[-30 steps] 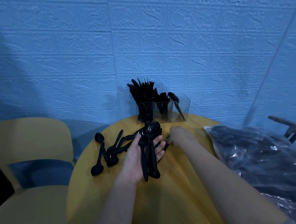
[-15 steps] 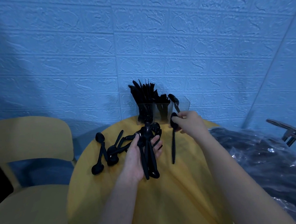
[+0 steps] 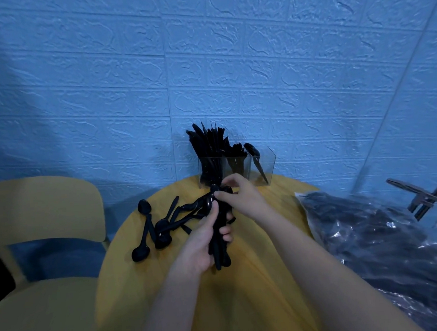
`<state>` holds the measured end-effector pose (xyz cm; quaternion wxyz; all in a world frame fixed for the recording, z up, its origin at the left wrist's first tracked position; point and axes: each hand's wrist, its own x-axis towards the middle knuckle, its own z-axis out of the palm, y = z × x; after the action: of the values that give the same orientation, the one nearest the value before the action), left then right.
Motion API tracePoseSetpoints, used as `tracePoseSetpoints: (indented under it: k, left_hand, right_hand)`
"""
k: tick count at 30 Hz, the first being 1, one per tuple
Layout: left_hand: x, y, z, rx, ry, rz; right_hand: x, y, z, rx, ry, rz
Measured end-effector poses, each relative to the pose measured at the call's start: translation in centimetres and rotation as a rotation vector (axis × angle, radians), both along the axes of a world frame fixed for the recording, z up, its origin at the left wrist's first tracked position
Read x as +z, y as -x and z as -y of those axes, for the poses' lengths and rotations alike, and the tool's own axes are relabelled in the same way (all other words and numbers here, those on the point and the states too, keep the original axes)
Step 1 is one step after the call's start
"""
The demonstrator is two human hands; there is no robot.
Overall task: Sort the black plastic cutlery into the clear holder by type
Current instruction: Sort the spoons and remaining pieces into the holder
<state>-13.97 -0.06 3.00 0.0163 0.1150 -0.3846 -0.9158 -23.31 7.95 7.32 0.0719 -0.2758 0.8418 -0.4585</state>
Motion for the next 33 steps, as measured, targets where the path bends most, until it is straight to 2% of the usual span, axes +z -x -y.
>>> tracePoseSetpoints:
  k: [3, 5, 7, 11, 17, 23, 28, 30, 33]
  left_hand:
    - [0.1, 0.1, -0.3, -0.043, -0.017, -0.045]
    - [0.7, 0.4, -0.6, -0.106, 0.044, -0.048]
    - [1.6, 1.1, -0.8, -0.176, 0.186, -0.04]
    - [4.0, 3.8, -1.4, -0.235, 0.496, -0.037]
    - [6.1, 8.7, -3.0, -0.255, 0.728, -0.014]
    - [8.5, 15.4, -3.7, -0.108, 1.005, -0.081]
    - [11.7, 20.7, -3.3, -0.009, 1.277, -0.184]
    - [12.0, 22.4, -2.7, -0.006, 1.332, -0.247]
    - [11.4, 24.1, -1.1, -0.006, 1.313, -0.245]
  right_hand:
    - [1.0, 0.6, -1.1, 0.071, -0.025, 0.224]
    - [1.7, 1.1, -2.0, 0.136, -0.097, 0.256]
    - [2.5, 1.6, -2.8, 0.209, -0.105, 0.241]
    - [4.2, 3.3, -4.2, 0.225, -0.071, 0.1]
    - [6.3, 6.7, -5.4, 0.166, -0.037, -0.119]
    - [9.5, 10.8, -5.8, 0.064, -0.158, -0.382]
    - [11.8, 14.8, -5.9, -0.046, -0.153, -0.551]
    - [12.1, 16.3, -5.8, -0.068, -0.15, -0.599]
    - [11.7, 18.1, -5.7, -0.114, -0.136, -0.644]
